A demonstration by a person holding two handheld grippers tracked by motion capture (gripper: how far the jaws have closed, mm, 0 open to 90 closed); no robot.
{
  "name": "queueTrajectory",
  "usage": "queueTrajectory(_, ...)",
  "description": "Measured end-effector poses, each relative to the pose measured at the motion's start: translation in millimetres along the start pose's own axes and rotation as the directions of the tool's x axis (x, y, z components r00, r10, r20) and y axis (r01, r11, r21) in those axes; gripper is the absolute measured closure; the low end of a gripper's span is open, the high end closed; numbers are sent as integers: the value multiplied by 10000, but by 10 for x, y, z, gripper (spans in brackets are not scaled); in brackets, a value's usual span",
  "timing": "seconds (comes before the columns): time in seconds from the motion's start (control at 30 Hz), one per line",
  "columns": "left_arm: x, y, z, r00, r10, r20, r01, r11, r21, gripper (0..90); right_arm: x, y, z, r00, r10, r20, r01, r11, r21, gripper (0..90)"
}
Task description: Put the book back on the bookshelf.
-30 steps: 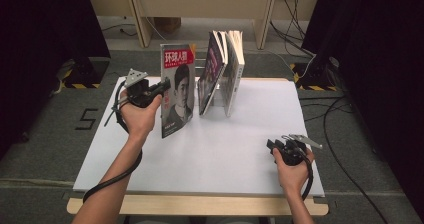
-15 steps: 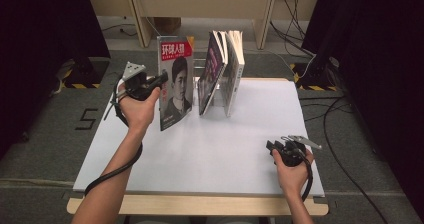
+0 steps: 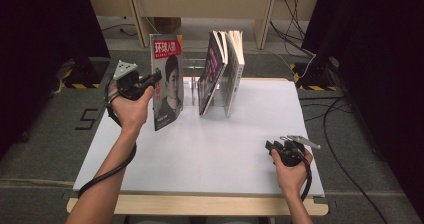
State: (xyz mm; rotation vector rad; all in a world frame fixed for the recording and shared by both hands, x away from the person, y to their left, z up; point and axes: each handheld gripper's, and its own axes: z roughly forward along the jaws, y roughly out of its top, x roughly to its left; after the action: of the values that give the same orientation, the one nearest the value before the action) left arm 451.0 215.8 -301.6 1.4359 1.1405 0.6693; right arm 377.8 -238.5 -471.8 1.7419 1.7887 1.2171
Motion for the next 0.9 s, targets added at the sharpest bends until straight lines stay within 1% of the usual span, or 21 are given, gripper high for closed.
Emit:
queueTrajectory(0.07,3,2,32,10000,-27,8,27,10000,-7,867,5,-1,-5,10000,85,10,-85,10000,17,624)
queueTrajectory(0.1,1,1,50,10000,-37,19,37,10000,-19,867,-8,-1,-5,10000,-78,15,78,10000,-26,624)
queueTrajectory(0.17,-8,-3,88,10000,-18,49,18,10000,-44,867,-1,-4,-15,10000,83,18,-83,10000,11,624)
queueTrajectory(0.23,-14,-13,131,9999,-59,108,61,9999,-101,866,-9,-4,-13,10000,47,17,-47,10000,27,624)
queueTrajectory(0.37,-8,-36,217,9999,-124,66,124,9999,-48,866,-10,-1,-16,10000,42,10,-42,10000,-20,623)
queueTrajectory(0.53,-1,-58,308,10000,-92,-17,92,10000,-17,866,-6,-3,-17,10000,65,-2,-65,10000,1,623)
queueTrajectory(0.67,21,-46,384,9999,-74,-92,74,10000,9,866,-4,-1,-3,9999,-112,-20,112,9999,-41,623)
queueTrajectory(0.77,45,-33,447,9999,-52,-146,53,10000,34,866,11,-9,1,10000,71,-15,-71,10000,-6,623)
queueTrajectory(0.9,78,-22,532,9998,-95,-196,95,10000,8,867,5,-12,3,10000,76,3,-76,10000,36,623)
